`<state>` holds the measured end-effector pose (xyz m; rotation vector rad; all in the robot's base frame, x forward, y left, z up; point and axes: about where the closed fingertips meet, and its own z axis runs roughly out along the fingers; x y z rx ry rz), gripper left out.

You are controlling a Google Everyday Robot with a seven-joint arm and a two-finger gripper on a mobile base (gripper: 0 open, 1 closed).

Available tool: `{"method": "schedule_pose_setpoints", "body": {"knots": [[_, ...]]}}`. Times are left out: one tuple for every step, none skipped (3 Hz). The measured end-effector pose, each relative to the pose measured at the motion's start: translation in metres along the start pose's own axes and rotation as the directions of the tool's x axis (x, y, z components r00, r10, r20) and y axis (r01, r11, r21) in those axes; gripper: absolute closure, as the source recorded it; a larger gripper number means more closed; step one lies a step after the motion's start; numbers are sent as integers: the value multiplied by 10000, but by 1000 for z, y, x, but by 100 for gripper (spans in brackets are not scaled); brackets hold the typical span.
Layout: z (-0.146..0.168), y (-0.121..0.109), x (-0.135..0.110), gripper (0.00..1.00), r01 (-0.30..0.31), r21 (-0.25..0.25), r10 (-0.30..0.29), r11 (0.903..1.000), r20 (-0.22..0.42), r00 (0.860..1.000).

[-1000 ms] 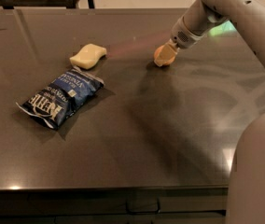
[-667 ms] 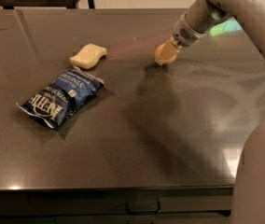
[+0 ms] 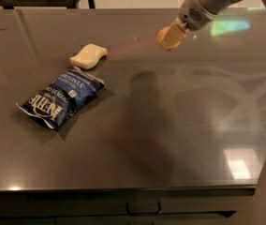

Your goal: Pick orange

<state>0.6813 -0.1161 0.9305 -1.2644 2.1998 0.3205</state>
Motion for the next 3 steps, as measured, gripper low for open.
{"method": "schedule_pose_setpoints", "body": {"knots": [[-34,16,-20,100,571,-30,-569,9984,511,9971],[-74,43,-42,100,1372,-73,-1354,9905,1207,9834],[-73,43,-42,100,1373,-74,-1354,9905,1207,9834]]}}
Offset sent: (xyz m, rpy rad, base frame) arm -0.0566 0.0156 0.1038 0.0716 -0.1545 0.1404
